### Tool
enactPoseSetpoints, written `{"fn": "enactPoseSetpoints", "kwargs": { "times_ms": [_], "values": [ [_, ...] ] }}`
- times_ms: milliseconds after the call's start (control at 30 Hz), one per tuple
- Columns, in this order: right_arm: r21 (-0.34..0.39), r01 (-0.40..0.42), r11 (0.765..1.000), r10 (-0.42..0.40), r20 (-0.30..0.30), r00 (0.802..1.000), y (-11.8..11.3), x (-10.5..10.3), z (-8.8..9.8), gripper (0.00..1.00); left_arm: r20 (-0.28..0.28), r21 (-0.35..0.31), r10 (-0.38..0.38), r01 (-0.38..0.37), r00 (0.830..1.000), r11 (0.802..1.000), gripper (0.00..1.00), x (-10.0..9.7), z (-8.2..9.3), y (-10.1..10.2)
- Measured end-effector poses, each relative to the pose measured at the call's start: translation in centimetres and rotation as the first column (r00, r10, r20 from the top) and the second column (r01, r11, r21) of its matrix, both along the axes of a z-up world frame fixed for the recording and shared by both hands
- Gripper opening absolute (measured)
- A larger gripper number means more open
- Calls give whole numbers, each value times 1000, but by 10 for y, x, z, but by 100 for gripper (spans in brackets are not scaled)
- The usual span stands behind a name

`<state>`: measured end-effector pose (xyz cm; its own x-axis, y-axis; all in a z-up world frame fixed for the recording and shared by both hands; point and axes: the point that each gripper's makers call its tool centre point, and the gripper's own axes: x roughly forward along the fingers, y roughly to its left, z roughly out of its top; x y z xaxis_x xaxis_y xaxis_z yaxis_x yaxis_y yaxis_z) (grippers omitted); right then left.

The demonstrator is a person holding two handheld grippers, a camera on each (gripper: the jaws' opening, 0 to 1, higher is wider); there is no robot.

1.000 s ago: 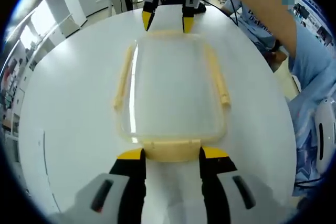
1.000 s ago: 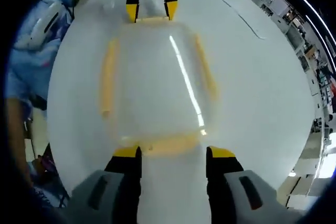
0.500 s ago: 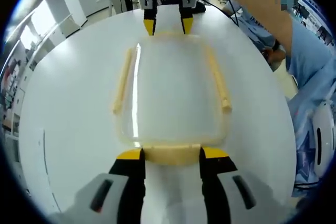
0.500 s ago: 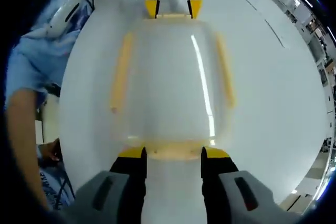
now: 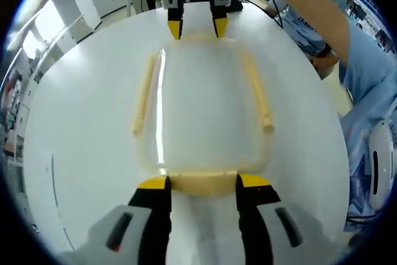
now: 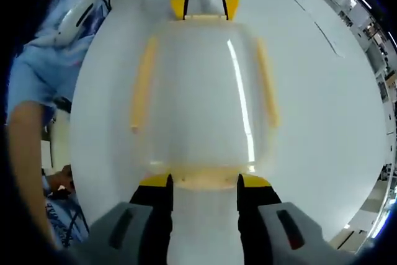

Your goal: Snap each plastic latch of the storage box into its locked position after aligning the lid with the box until every specified latch is closed and the lid sits flush.

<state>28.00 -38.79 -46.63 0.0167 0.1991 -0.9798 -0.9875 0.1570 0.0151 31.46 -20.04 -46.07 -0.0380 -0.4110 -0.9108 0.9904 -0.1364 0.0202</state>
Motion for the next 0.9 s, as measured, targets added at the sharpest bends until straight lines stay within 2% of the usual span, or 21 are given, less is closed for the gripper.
{"fn": "enactPoseSetpoints", "kwargs": {
  "times_ms": [567, 800, 900],
  "values": [
    [-44, 6, 999, -6, -6, 1000, -3, 2, 1, 39, 14, 115, 7, -8, 1000, 993, 40, 0, -1, 0],
    [-79, 12, 997, -13, -8, 1000, -2, 3, 2, 39, 10, 110, -4, 3, 1000, 994, 40, 1, -1, 2],
    [-96, 22, 995, -21, 8, 1000, -2, 0, 3, 38, 5, 79, -7, 6, 1000, 997, 40, 0, 0, 3]
  ]
}}
